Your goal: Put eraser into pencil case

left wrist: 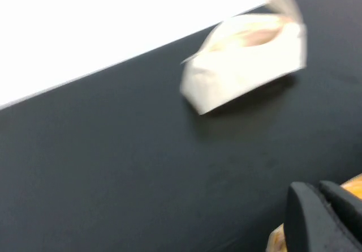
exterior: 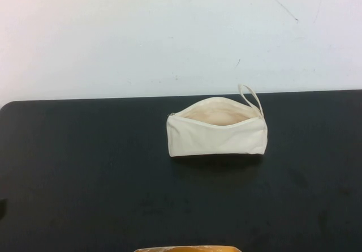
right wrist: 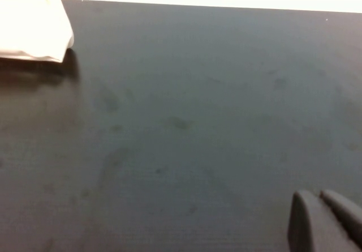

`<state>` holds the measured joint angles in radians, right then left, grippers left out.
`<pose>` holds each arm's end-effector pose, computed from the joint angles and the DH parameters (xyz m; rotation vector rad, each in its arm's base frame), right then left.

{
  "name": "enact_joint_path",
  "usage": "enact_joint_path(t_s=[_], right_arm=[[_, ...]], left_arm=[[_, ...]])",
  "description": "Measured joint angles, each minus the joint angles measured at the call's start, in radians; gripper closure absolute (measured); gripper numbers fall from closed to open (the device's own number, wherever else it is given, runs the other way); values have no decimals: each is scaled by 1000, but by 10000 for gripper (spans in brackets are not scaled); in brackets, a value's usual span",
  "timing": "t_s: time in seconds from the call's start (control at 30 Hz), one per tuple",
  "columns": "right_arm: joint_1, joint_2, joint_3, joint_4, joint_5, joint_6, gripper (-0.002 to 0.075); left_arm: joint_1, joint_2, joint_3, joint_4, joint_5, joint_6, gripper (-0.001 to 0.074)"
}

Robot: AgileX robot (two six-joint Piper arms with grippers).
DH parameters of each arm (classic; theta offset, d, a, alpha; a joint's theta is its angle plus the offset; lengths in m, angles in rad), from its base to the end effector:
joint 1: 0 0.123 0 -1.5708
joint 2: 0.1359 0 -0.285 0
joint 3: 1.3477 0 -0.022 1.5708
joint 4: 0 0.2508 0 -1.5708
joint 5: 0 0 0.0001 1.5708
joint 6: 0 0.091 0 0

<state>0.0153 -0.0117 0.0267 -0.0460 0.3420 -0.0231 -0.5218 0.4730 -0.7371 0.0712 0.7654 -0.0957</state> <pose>0.0534 -0.0006 0.1740 -0.0644 1.8394 -0.0500 0.0693 -0.0347 0.3564 0.4409 1.9477 -0.3173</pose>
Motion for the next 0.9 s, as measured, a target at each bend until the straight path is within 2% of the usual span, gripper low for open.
enact_joint_path(t_s=[0.1, 0.2, 0.23, 0.43, 0.67, 0.8, 0.9], right_arm=[[0, 0, 0, 0, 0, 3, 727], [0, 0, 0, 0, 0, 5, 727], [0, 0, 0, 0, 0, 5, 727], [0, 0, 0, 0, 0, 5, 727], [0, 0, 0, 0, 0, 5, 727], [0, 0, 0, 0, 0, 5, 727], [0, 0, 0, 0, 0, 5, 727]], left_arm=[[13, -91, 118, 67, -69, -80, 736], [69, -188, 256, 71, -176, -100, 736], [123, -255, 335, 75, -239, -107, 736], [305, -459, 551, 58, -393, -110, 736], [504, -482, 681, -71, -433, -109, 736], [562, -484, 734, -94, -461, -85, 736], [569, -484, 761, -98, -488, -31, 736]])
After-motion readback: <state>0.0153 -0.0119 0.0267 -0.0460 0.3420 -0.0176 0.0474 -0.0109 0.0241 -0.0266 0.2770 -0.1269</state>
